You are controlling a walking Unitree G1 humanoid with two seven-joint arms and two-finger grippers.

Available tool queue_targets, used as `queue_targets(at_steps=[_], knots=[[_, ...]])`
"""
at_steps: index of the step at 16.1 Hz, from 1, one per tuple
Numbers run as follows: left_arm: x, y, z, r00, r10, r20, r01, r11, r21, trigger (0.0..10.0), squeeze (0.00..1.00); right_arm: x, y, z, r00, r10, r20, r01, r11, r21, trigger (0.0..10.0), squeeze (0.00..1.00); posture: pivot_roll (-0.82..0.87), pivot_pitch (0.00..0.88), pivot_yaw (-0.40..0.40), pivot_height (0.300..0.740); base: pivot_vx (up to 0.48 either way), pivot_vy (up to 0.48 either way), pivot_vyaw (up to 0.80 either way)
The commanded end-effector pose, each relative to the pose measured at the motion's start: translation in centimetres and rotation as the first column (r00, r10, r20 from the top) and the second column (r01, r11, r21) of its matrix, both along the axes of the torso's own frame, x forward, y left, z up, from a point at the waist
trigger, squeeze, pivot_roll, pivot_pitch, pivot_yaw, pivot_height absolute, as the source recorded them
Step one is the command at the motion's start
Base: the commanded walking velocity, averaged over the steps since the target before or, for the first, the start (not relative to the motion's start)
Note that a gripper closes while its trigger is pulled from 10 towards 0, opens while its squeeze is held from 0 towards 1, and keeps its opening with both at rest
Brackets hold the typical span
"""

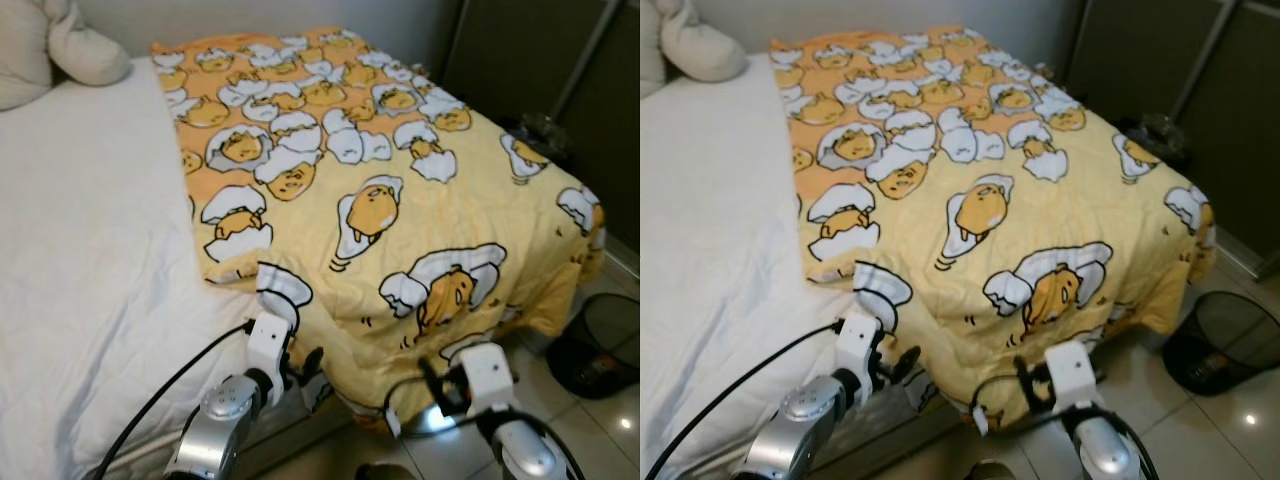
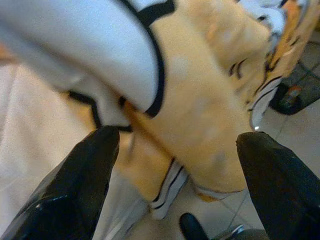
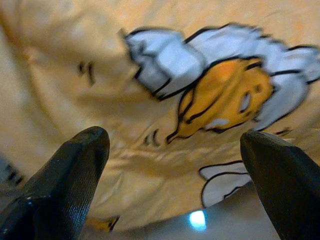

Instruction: Clean up the room

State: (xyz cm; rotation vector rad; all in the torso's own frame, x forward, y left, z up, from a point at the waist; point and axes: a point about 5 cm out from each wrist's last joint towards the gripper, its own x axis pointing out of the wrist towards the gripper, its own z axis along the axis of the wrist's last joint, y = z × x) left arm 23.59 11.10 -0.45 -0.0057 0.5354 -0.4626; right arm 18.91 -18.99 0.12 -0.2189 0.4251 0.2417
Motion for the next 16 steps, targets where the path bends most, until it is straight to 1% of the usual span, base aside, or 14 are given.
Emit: queue_targets(at_steps=[1, 4, 6, 7, 8, 9, 10, 12, 13, 14, 15, 16], knots=[[-0.1, 0.3, -0.5, 1.0, 0.014, -0.017, -0.013, 0.999, 0.038, 10.0, 0.0, 0.2, 0.4, -0.5, 0.997, 0.065, -0.04, -0.065, 0.998, 0.003, 10.0, 0.0, -0.17, 0.0, 0.031, 0.735, 0.0, 0.0, 0.0], [-0.2, 0.7, -0.6, 0.999, 0.04, -0.02, -0.039, 0.998, 0.047, 10.0, 0.0, 0.4, 0.9, -0.7, 0.986, 0.151, -0.071, -0.15, 0.989, 0.016, 10.0, 0.0, -0.16, 0.0, 0.022, 0.735, 0.0, 0.0, 0.0], [-0.1, 0.3, -0.7, 0.999, 0.037, -0.018, -0.036, 0.999, 0.029, 10.0, 0.0, 0.6, 2.0, -1.4, 0.964, 0.239, -0.114, -0.236, 0.971, 0.037, 10.0, 0.0, -0.16, 0.0, 0.021, 0.735, 0.0, 0.0, 0.0], [0.3, 0.0, -0.7, 0.999, 0.042, -0.019, -0.042, 0.999, 0.03, 10.0, 0.0, 0.9, 2.6, -1.9, 0.952, 0.269, -0.143, -0.262, 0.963, 0.065, 10.0, 0.0, -0.16, 0.0, 0.015, 0.735, 0.0, 0.0, 0.0], [0.6, -0.1, -0.7, 0.999, 0.047, -0.019, -0.047, 0.998, 0.03, 10.0, 0.0, 1.1, 2.8, -2.1, 0.947, 0.28, -0.157, -0.27, 0.96, 0.077, 10.0, 0.01, -0.15, 0.0, 0.012, 0.735, 0.0, 0.0, 0.0], [1.4, -0.2, -0.3, 0.998, 0.059, -0.013, -0.059, 0.998, 0.027, 10.0, 0.0, 1.3, 3.0, -2.3, 0.94, 0.296, -0.171, -0.286, 0.955, 0.082, 10.0, 0.01, -0.14, 0.0, 0.011, 0.735, 0.0, 0.0, 0.0], [2.5, -0.3, 0.5, 0.997, 0.082, 0.008, -0.082, 0.997, 0.008, 10.0, 0.0, 1.2, 3.2, -2.5, 0.924, 0.332, -0.187, -0.324, 0.943, 0.076, 10.0, 0.01, -0.14, 0.001, 0.009, 0.735, 0.0, 0.0, 0.0], [3.2, 0.1, 1.0, 0.995, 0.095, 0.028, -0.095, 0.995, 0.025, 10.0, 0.0, 0.6, 2.8, -3.1, 0.914, 0.344, -0.217, -0.338, 0.939, 0.064, 10.0, 0.01, -0.14, 0.006, 0.007, 0.735, 0.0, 0.0, 0.0], [3.3, 0.2, 1.1, 0.995, 0.098, 0.036, -0.099, 0.995, 0.026, 10.0, 0.0, 0.4, 2.7, -3.3, 0.911, 0.347, -0.223, -0.341, 0.938, 0.066, 10.0, 0.01, -0.14, 0.006, 0.007, 0.735, 0.0, 0.0, 0.0], [3.4, 0.5, 1.1, 0.994, 0.105, 0.04, -0.106, 0.994, 0.028, 10.0, 0.0, -0.3, 2.3, -3.6, 0.902, 0.358, -0.241, -0.35, 0.934, 0.075, 10.0, 0.01, -0.14, 0.011, 0.005, 0.735, 0.0, 0.0, 0.0], [3.4, 0.6, 1.0, 0.993, 0.108, 0.037, -0.109, 0.994, 0.03, 10.0, 0.0, -0.6, 2.2, -3.7, 0.898, 0.362, -0.251, -0.354, 0.932, 0.079, 10.0, 0.01, -0.15, 0.013, 0.005, 0.735, 0.0, 0.0, 0.0], [3.3, 0.7, 0.8, 0.993, 0.114, 0.029, -0.115, 0.993, 0.036, 10.0, 0.0, -1.2, 2.1, -4.1, 0.884, 0.38, -0.273, -0.371, 0.925, 0.086, 10.0, 0.01, -0.15, 0.017, 0.004, 0.735, 0.0, 0.0, 0.0]])
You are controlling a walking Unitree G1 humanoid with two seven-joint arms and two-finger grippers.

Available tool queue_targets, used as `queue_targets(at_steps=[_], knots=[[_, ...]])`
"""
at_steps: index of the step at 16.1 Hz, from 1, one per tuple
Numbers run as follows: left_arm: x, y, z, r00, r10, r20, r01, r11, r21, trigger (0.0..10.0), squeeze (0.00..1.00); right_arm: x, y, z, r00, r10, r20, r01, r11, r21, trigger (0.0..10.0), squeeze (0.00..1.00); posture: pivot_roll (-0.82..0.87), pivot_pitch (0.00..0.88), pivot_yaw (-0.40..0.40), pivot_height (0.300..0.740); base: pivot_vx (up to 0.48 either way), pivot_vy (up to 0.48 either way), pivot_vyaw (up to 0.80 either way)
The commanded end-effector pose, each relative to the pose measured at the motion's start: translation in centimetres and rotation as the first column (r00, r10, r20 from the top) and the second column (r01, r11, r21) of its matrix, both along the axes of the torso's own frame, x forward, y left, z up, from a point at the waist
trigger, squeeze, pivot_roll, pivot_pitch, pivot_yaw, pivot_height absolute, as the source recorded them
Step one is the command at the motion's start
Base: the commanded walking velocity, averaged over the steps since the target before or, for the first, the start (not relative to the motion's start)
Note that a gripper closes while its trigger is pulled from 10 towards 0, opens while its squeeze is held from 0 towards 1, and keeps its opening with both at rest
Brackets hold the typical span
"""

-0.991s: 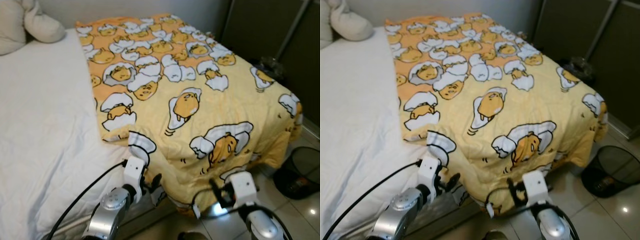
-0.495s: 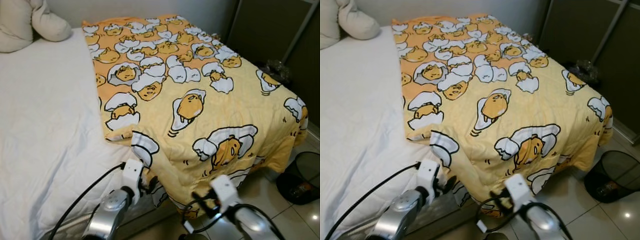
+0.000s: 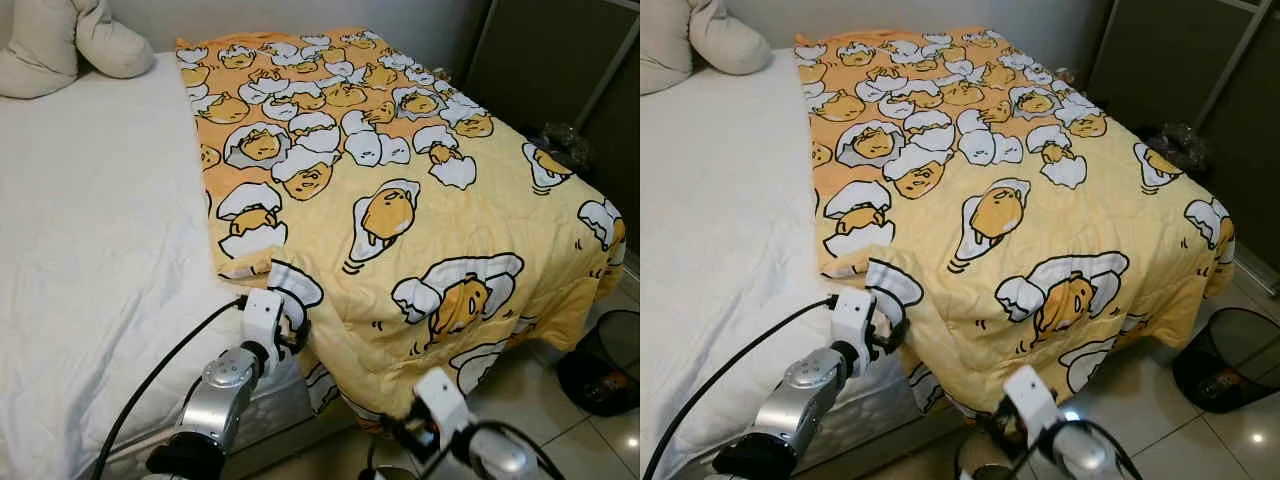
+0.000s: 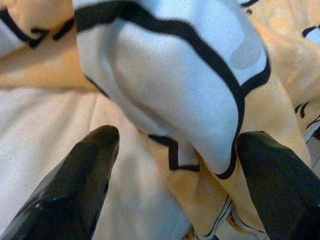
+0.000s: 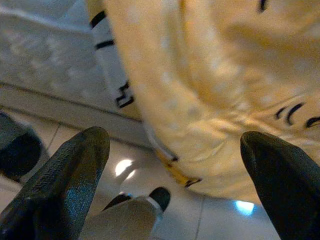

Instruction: Clean up the room

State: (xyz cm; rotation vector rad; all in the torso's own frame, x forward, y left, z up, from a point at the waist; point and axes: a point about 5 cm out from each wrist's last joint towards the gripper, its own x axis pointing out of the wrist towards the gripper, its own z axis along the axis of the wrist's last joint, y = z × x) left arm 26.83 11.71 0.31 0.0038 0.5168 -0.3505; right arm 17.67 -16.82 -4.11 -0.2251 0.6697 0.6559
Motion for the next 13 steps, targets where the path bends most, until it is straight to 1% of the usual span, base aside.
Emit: queue_targets(at_steps=[1, 4, 5, 6, 7, 8, 9, 10, 11, 12, 13], knots=[[0.2, 0.2, -0.1, 1.0, 0.02, -0.005, -0.02, 1.0, 0.007, 10.0, 0.0, -0.3, -0.1, -0.2, 0.999, 0.032, -0.007, -0.032, 0.999, -0.007, 10.0, 0.01, -0.15, 0.021, 0.003, 0.735, 0.0, 0.0, 0.0], [0.1, 0.2, -0.3, 1.0, 0.02, -0.022, -0.02, 1.0, 0.005, 10.0, 0.0, -0.7, -0.3, -0.7, 0.999, 0.04, -0.028, -0.04, 0.999, -0.008, 10.0, 0.01, -0.16, 0.022, 0.004, 0.735, 0.0, 0.0, 0.0], [-0.5, 0.1, -0.6, 0.999, -0.006, -0.045, 0.006, 1.0, 0.0, 10.0, 0.0, -0.9, -0.4, -1.0, 0.999, 0.037, -0.035, -0.037, 0.999, -0.012, 10.0, 0.02, -0.16, 0.023, 0.006, 0.735, 0.0, 0.0, 0.0], [-1.1, 0.2, 0.0, 0.999, -0.039, 0.016, 0.039, 0.999, -0.026, 10.0, 0.0, -1.3, -0.3, -1.4, 0.999, 0.031, -0.042, -0.032, 0.999, -0.017, 10.0, 0.01, -0.17, 0.024, 0.004, 0.735, 0.0, 0.0, 0.0], [-0.7, 0.1, 1.3, 0.994, -0.026, 0.109, 0.034, 0.997, -0.071, 10.0, 0.0, -1.7, -0.1, -1.7, 0.999, 0.03, -0.045, -0.031, 0.999, -0.017, 10.0, 0.01, -0.17, 0.025, 0.003, 0.735, 0.0, 0.0, 0.0], [0.3, 0.4, 5.5, 0.933, 0.084, 0.349, -0.011, 0.979, -0.206, 10.0, 0.0, -2.6, 0.6, -2.2, 0.998, 0.032, -0.053, -0.033, 0.999, -0.016, 10.0, 0.01, -0.16, 0.026, 0.0, 0.735, 0.0, 0.0, 0.0], [0.5, 0.6, 6.9, 0.907, 0.107, 0.408, -0.016, 0.976, -0.219, 10.0, 0.0, -2.9, 0.9, -2.5, 0.998, 0.036, -0.06, -0.037, 0.999, -0.017, 10.0, 0.01, -0.15, 0.026, -0.001, 0.735, 0.0, 0.0, 0.0], [0.4, 0.5, 7.4, 0.901, 0.097, 0.423, 0.0, 0.974, -0.225, 10.0, 0.0, -3.1, 1.2, -2.7, 0.997, 0.04, -0.064, -0.042, 0.999, -0.018, 10.0, 0.02, -0.15, 0.025, -0.002, 0.735, 0.0, 0.0, 0.0], [0.1, 0.3, 7.3, 0.909, 0.068, 0.411, 0.024, 0.976, -0.214, 10.0, 0.0, -3.2, 1.3, -2.8, 0.997, 0.044, -0.066, -0.045, 0.999, -0.018, 10.0, 0.02, -0.15, 0.025, -0.002, 0.735, 0.0, 0.0, 0.0], [-0.9, 0.0, 5.9, 0.941, -0.015, 0.338, 0.075, 0.983, -0.165, 10.0, 0.0, -3.0, 1.1, -2.7, 0.997, 0.048, -0.063, -0.049, 0.999, -0.016, 10.0, 0.01, -0.15, 0.024, -0.001, 0.735, 0.0, 0.0, 0.0], [-2.7, 0.4, 2.7, 0.98, -0.105, 0.171, 0.124, 0.987, -0.099, 10.0, 0.0, -2.9, 0.8, -2.6, 0.997, 0.051, -0.056, -0.052, 0.999, -0.016, 10.0, 0.01, -0.14, 0.024, 0.001, 0.735, 0.0, 0.0, 0.0]])
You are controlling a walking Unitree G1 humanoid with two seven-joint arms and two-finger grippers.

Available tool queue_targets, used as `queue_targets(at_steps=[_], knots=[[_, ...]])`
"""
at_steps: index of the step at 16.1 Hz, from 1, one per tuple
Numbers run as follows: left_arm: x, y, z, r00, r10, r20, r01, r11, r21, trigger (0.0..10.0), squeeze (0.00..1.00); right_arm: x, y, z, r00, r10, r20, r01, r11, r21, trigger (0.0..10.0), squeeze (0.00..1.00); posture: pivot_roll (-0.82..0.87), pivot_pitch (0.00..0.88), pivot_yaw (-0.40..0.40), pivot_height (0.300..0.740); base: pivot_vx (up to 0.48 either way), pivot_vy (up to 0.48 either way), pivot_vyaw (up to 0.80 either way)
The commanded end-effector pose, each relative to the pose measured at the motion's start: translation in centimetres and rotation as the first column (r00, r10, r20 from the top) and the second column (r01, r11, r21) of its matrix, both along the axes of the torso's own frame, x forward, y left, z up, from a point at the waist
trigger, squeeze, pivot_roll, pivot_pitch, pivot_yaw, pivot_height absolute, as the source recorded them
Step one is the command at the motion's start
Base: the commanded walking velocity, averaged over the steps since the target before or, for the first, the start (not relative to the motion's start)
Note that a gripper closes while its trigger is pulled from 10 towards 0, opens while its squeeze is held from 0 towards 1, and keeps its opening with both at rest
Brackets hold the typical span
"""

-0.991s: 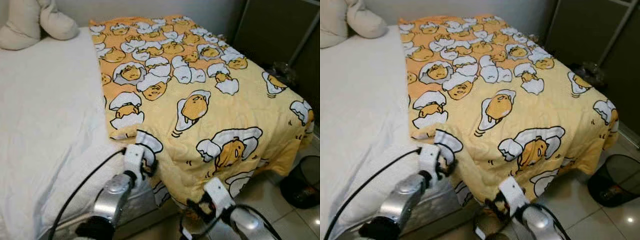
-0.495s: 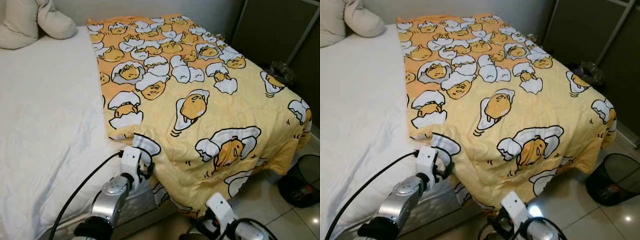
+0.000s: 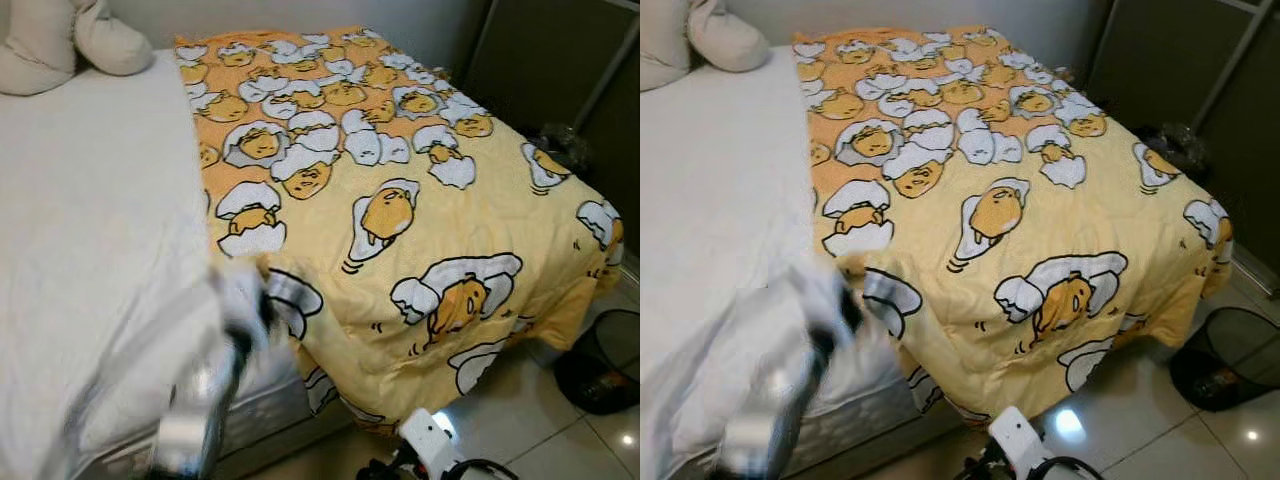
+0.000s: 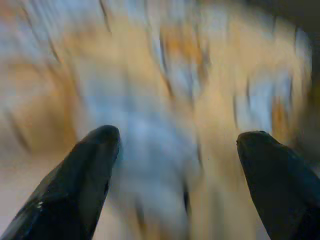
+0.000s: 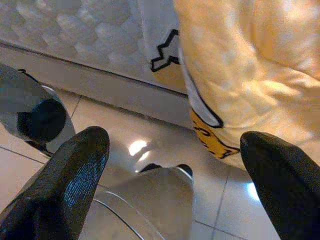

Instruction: Clean up the room

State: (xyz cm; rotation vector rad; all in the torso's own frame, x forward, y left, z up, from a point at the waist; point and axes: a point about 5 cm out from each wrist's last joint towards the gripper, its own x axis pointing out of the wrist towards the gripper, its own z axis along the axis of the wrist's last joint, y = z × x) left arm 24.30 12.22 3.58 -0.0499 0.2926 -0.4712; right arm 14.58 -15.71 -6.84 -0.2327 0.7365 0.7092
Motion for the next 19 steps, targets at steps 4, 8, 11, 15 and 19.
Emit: queue_targets(at_steps=[4, 8, 11, 15, 19], knots=[[-3.9, 1.7, -5.2, 0.949, -0.033, -0.313, 0.079, 0.988, 0.134, 10.0, 0.0, 0.5, -0.8, 0.2, 1.0, 0.014, 0.017, -0.013, 1.0, -0.006, 10.0, 0.01, -0.14, 0.016, -0.004, 0.735, 0.0, 0.0, 0.0], [-3.8, 1.2, -6.2, 0.932, -0.036, -0.361, 0.093, 0.985, 0.143, 10.0, 0.0, 0.8, -1.2, 0.2, 1.0, 0.024, 0.012, -0.024, 1.0, -0.016, 10.0, 0.01, -0.14, 0.006, -0.009, 0.735, 0.0, 0.0, 0.0], [-1.9, 0.1, -6.6, 0.958, 0.044, -0.284, 0.014, 0.98, 0.199, 10.0, 0.0, 1.0, -1.1, 0.2, 0.999, 0.029, 0.015, -0.029, 0.999, -0.017, 10.0, 0.02, -0.16, 0.0, -0.016, 0.735, 0.0, 0.0, 0.0], [-0.2, 0.9, -7.0, 0.954, 0.179, -0.242, -0.104, 0.951, 0.292, 10.0, 0.0, 1.1, -1.2, 0.3, 0.999, 0.026, 0.027, -0.026, 1.0, -0.012, 10.0, 0.02, -0.18, 0.003, -0.02, 0.735, 0.0, 0.0, 0.0], [-0.1, 1.2, -7.7, 0.949, 0.187, -0.254, -0.102, 0.944, 0.315, 10.0, 0.0, 0.7, -1.3, 0.2, 0.999, 0.032, 0.016, -0.032, 0.999, -0.017, 10.0, 0.02, -0.19, 0.017, -0.02, 0.735, 0.0, 0.0, 0.0]])
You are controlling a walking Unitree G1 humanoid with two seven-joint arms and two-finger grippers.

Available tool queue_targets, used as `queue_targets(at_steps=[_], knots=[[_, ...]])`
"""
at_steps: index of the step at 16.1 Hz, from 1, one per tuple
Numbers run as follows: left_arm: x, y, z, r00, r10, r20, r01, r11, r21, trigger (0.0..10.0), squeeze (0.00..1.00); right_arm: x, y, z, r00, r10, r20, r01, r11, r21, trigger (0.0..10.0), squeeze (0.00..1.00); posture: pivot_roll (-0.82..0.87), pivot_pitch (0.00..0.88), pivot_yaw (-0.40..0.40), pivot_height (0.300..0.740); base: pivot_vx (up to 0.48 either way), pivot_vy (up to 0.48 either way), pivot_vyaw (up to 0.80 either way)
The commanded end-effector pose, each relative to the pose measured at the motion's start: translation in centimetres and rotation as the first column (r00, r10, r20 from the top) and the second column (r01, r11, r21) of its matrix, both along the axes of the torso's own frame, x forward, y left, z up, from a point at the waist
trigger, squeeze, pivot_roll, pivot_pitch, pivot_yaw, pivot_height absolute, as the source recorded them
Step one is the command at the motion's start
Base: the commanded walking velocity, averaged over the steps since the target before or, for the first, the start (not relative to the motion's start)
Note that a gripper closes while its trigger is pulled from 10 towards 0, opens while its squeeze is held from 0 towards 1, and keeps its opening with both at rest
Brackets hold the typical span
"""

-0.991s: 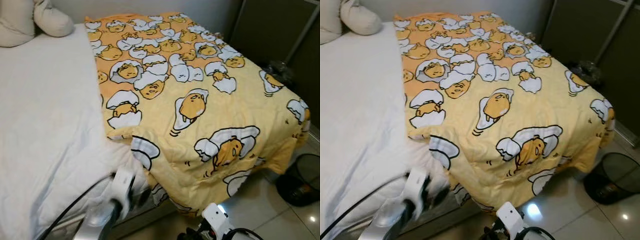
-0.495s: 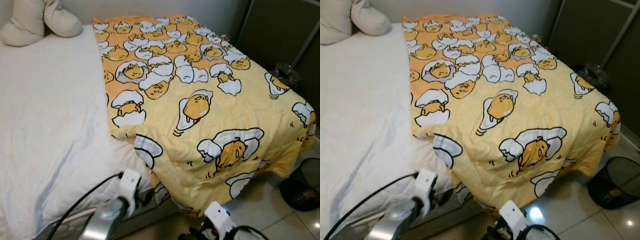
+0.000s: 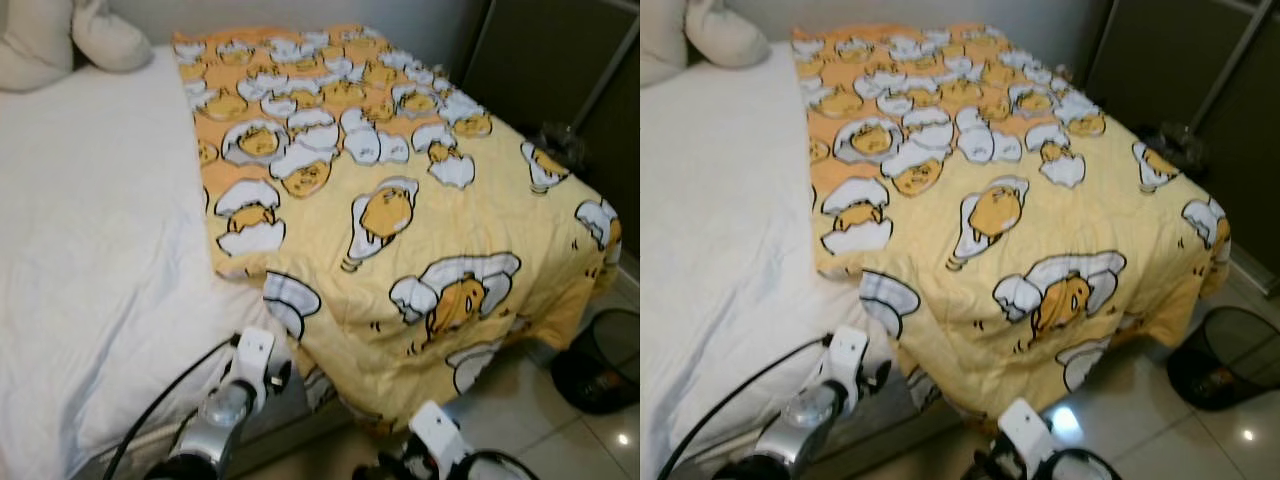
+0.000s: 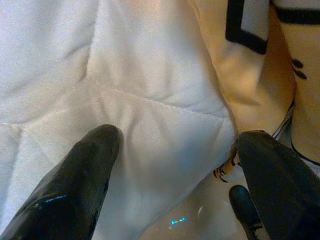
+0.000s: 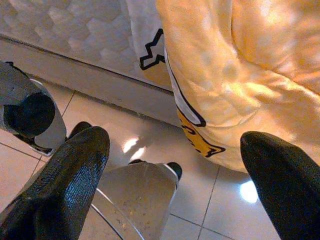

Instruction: Clean up the room

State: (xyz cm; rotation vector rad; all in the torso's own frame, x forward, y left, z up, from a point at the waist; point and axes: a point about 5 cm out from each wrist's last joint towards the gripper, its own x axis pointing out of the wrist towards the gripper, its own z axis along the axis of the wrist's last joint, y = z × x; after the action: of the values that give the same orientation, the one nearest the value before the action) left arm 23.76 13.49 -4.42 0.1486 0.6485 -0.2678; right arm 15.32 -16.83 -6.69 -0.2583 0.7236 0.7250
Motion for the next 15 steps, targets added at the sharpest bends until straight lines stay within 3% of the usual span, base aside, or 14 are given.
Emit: queue_targets(at_steps=[1, 6, 10, 12, 13, 14, 15], knots=[[0.4, -0.4, 0.2, 1.0, -0.011, 0.017, 0.011, 1.0, -0.002, 10.0, 0.0, -0.1, -0.2, 0.0, 1.0, 0.008, -0.002, -0.008, 1.0, -0.005, 10.0, 0.02, -0.2, 0.021, -0.021, 0.735, 0.0, 0.0, 0.0], [1.2, -3.6, 1.0, 0.995, -0.076, 0.07, 0.082, 0.993, -0.089, 10.0, 0.0, -0.1, 0.0, 0.0, 1.0, 0.011, 0.0, -0.011, 1.0, 0.0, 10.0, 0.02, -0.2, 0.034, -0.027, 0.735, 0.0, 0.0, 0.0], [1.9, -5.5, 1.3, 0.991, -0.119, 0.055, 0.122, 0.992, -0.046, 10.0, 0.0, -0.4, -0.2, 0.2, 1.0, 0.028, -0.002, -0.028, 1.0, 0.0, 10.0, 0.02, -0.23, 0.066, -0.043, 0.735, 0.0, 0.0, 0.0], [2.4, -5.8, 1.6, 0.989, -0.138, 0.053, 0.137, 0.99, 0.013, 10.0, 0.0, -0.7, -0.7, 0.4, 1.0, 0.032, -0.001, -0.032, 0.999, -0.01, 10.0, 0.02, -0.26, 0.092, -0.054, 0.735, 0.0, 0.0, 0.0], [2.5, -5.4, 1.4, 0.993, -0.111, 0.026, 0.11, 0.993, 0.035, 8.2, 0.0, -1.0, -1.0, 0.4, 1.0, 0.02, -0.003, -0.021, 1.0, -0.022, 10.0, 0.02, -0.27, 0.098, -0.058, 0.735, 0.0, 0.0, 0.0], [2.5, -5.2, 1.3, 0.996, -0.091, 0.014, 0.091, 0.995, 0.039, 0.0, 0.0, -1.1, -1.1, 0.4, 1.0, 0.015, -0.002, -0.016, 1.0, -0.023, 10.0, 0.02, -0.28, 0.104, -0.058, 0.735, 0.0, 0.0, 0.0], [2.7, -4.6, 1.3, 0.999, -0.039, -0.006, 0.04, 0.998, 0.038, 0.0, 0.0, -1.5, -1.2, 0.7, 1.0, 0.01, 0.0, -0.01, 1.0, -0.016, 10.0, 0.02, -0.3, 0.113, -0.056, 0.735, 0.0, 0.0, 0.0]])
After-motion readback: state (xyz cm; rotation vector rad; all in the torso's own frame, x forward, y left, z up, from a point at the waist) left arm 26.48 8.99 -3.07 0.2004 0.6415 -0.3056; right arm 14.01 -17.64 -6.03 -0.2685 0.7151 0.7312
